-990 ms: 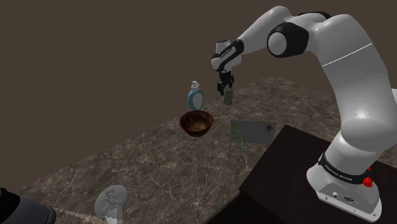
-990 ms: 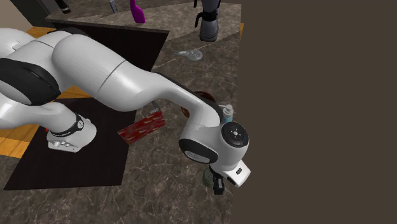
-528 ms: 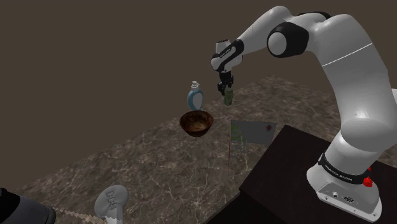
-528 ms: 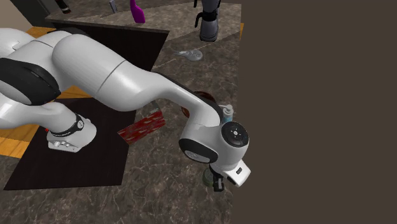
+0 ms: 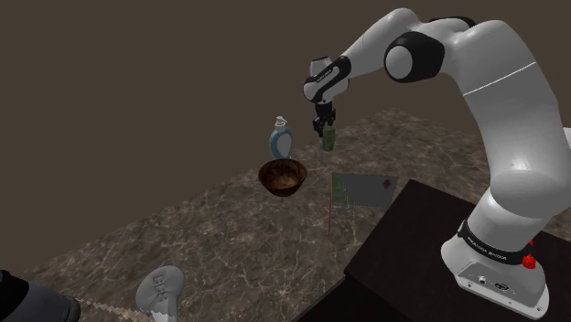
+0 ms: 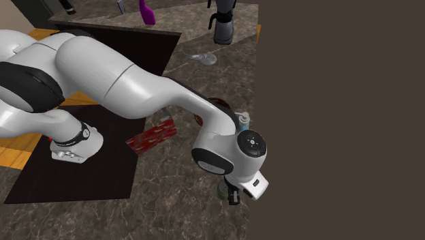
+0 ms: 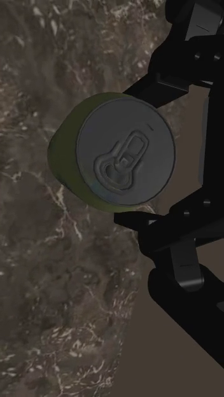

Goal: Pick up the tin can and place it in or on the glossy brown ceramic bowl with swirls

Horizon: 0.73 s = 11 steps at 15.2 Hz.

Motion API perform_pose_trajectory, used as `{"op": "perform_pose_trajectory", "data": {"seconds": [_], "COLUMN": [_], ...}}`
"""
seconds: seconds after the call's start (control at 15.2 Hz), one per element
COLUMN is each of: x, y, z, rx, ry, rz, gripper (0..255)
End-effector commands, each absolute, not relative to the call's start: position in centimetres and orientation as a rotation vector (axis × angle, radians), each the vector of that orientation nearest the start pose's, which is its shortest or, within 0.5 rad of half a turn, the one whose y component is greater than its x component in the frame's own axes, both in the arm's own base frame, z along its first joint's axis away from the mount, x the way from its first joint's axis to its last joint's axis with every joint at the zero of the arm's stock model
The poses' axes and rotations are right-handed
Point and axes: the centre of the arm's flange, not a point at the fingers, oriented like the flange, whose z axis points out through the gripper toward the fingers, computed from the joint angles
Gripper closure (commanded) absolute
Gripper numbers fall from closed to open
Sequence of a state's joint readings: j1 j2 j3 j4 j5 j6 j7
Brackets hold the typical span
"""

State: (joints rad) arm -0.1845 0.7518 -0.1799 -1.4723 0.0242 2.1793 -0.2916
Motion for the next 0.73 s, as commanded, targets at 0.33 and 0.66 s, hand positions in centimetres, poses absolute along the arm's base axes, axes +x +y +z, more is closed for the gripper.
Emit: {"op": "perform_pose_trajectory", "data": {"seconds": [0.33,0.66], "x": [67.6,67.6], "y": [-23.4,-23.4], "z": [27.0,29.6], "rx": [-3.227,-3.227], "ry": [0.068,0.068], "rz": [0.106,0.106], "gripper": [255,255]}}
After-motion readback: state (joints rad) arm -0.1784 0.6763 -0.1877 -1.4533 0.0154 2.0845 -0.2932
